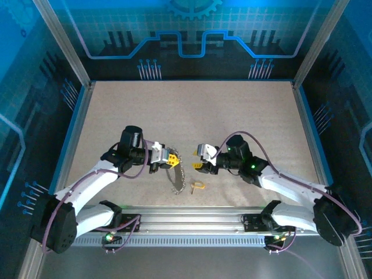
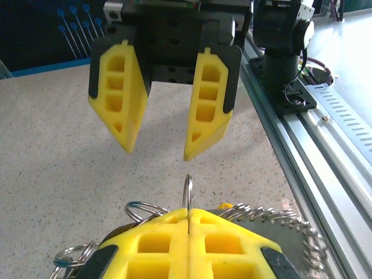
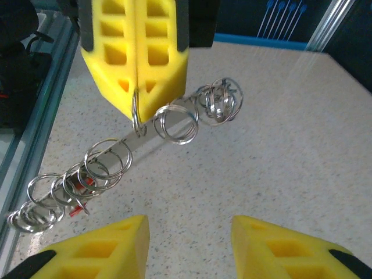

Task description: Put the keys on the keyring

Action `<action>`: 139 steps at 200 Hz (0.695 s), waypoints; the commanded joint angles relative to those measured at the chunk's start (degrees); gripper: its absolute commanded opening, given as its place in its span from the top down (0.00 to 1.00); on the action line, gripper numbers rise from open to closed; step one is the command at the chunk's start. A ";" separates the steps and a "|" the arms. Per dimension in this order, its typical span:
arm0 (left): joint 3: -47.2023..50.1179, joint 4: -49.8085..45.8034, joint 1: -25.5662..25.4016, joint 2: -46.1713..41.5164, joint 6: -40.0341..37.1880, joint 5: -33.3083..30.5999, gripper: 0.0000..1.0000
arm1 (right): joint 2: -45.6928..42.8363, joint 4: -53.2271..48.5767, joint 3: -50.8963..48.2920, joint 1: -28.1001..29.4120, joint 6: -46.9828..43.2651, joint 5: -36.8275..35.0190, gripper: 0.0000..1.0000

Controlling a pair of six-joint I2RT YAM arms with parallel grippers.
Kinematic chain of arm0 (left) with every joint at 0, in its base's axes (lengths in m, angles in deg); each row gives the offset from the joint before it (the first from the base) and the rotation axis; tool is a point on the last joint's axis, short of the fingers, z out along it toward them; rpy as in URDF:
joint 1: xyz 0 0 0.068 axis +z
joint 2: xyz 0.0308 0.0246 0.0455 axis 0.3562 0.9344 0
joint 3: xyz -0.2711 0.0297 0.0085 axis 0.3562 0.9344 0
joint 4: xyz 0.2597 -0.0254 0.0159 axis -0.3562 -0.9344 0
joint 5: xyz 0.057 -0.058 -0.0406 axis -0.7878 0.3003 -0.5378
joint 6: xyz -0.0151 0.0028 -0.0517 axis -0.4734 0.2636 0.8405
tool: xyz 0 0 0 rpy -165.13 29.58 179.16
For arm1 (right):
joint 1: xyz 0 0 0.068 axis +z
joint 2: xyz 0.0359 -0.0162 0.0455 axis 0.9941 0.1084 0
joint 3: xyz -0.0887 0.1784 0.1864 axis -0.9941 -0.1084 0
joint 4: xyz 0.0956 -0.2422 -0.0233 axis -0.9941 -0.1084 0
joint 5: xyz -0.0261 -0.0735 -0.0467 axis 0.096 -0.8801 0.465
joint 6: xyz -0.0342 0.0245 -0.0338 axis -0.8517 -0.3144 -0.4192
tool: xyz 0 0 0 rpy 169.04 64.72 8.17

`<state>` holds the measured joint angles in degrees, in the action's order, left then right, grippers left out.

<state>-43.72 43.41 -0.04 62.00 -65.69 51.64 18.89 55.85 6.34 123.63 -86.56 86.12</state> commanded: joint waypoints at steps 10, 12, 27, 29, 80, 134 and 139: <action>-1.64 2.83 -0.23 -0.22 2.58 4.67 1.00 | -4.67 -1.90 0.59 0.71 -7.92 2.84 0.60; -1.71 2.82 -0.20 -0.22 2.67 4.71 1.00 | -4.70 -2.12 0.73 0.73 -8.00 3.07 0.61; -2.65 2.27 -0.19 -0.07 2.84 5.08 1.00 | -4.35 -4.63 2.92 1.89 -9.62 4.26 0.65; -2.79 2.07 -0.19 -0.01 2.80 5.03 1.00 | -4.17 -4.76 3.03 2.04 -9.87 4.27 0.65; -8.56 -2.77 -1.45 5.65 -0.16 2.91 1.00 | 1.30 -3.67 5.75 3.85 -10.26 2.10 0.67; -10.37 -3.44 -4.49 10.07 -2.24 -1.44 1.00 | 3.71 -4.13 7.28 2.25 -11.42 0.43 0.76; -10.17 -3.14 -4.57 10.29 -2.23 -1.47 1.00 | 3.79 -3.81 6.94 2.17 -11.38 0.34 0.76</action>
<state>-52.20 40.70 -2.90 70.09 -65.67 49.78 22.14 50.91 11.57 126.26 -96.90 86.56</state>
